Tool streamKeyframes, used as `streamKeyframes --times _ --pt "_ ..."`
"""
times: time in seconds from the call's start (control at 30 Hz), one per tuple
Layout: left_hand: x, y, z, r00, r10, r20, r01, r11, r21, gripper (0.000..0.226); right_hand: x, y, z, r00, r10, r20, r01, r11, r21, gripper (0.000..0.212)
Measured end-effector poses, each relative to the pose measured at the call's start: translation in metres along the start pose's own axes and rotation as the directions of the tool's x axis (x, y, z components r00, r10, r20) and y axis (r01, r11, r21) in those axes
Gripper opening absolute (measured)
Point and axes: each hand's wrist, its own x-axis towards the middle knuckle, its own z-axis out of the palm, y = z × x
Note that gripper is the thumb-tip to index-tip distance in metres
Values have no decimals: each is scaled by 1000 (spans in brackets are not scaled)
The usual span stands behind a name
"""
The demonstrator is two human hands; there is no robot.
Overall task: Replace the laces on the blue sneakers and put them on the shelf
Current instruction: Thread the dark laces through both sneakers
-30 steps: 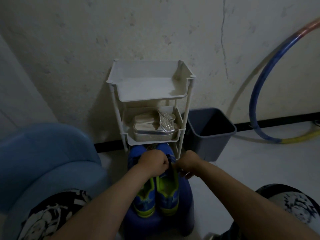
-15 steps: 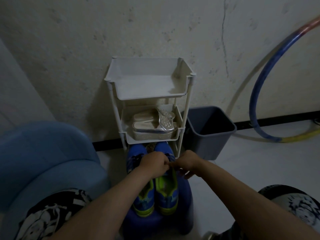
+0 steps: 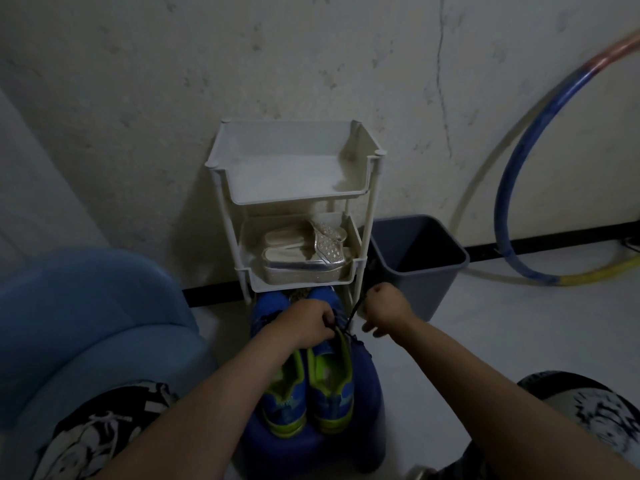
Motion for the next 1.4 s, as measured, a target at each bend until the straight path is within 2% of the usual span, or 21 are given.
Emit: streamKeyframes --times 0.1,0.17,0.23,0.33,0.37,0.43,0.5,0.53,0.6,0.67,0.77,0.83,0.93,1.0,1.1,1.17,1.2,1.27,1.33,1.4 --pt "-1 5 -4 999 34 -7 -34 999 -12 33 -1 -2 0 999 -25 40 17 982 188 22" --pt "-1 12 -6 998 55 -20 -57 996 -72 24 -3 -8 3 992 -104 -66 121 916 383 21" --pt "-1 19 -8 998 54 -38 -60 987 -149 13 -8 -17 0 963 -207 -173 267 820 505 24" --pt "-2 30 -14 1000 12 -26 -19 960 -279 23 -12 -26 -6 909 -328 -257 416 734 536 24" --pt "-2 31 -18 1000 0 -30 -9 953 -302 27 -10 -26 -6 908 -329 -258 418 729 542 23" --pt "-3 32 -27 997 -6 -76 -17 954 -299 33 -5 -23 -3 944 -275 -182 330 752 571 17" --pt "-2 32 -35 989 5 -146 -54 942 -332 33 -2 -16 -1 981 -194 3 166 851 499 19" --pt "-1 32 -39 984 13 -178 -81 921 -380 31 -2 -12 0 980 -162 114 104 911 400 22" --pt "-2 33 -45 974 34 -225 -139 872 -469 26 -5 -9 2 948 -141 287 92 980 179 18" --pt "-2 32 -48 969 65 -238 -180 846 -502 21 -7 -8 6 923 -166 346 133 984 117 19" --pt "2 24 -43 976 61 -209 -163 840 -517 14 -9 -12 6 939 -191 287 156 978 140 32" --pt "7 14 -38 986 31 -167 -107 879 -465 7 -10 -14 4 947 -180 266 151 981 125 35" --pt "4 -3 -26 999 -28 31 33 983 -179 33 -9 -13 4 955 -189 228 161 978 135 37" --pt "0 -10 -18 986 -59 157 56 998 25 51 -8 -15 6 968 -211 139 176 957 230 39" --pt "0 -13 -11 984 -47 170 31 995 97 61 -3 -18 -1 988 -146 -42 152 935 319 39" --pt "1 -13 -10 986 -38 165 21 994 105 64 2 -16 -10 994 -79 -72 91 980 175 30" --pt "1 -13 -10 984 -41 172 21 993 115 65 4 -13 -14 999 -40 -21 40 999 19 21" --pt "2 -12 -9 980 -56 191 34 993 117 61 2 -4 -13 993 78 88 -46 949 -312 5" --pt "5 -8 -8 987 -52 150 34 993 117 48 3 8 -5 984 147 103 -76 862 -502 33" --pt "9 0 -5 999 3 51 -9 992 123 34 -1 15 0 986 125 109 -36 802 -596 41"
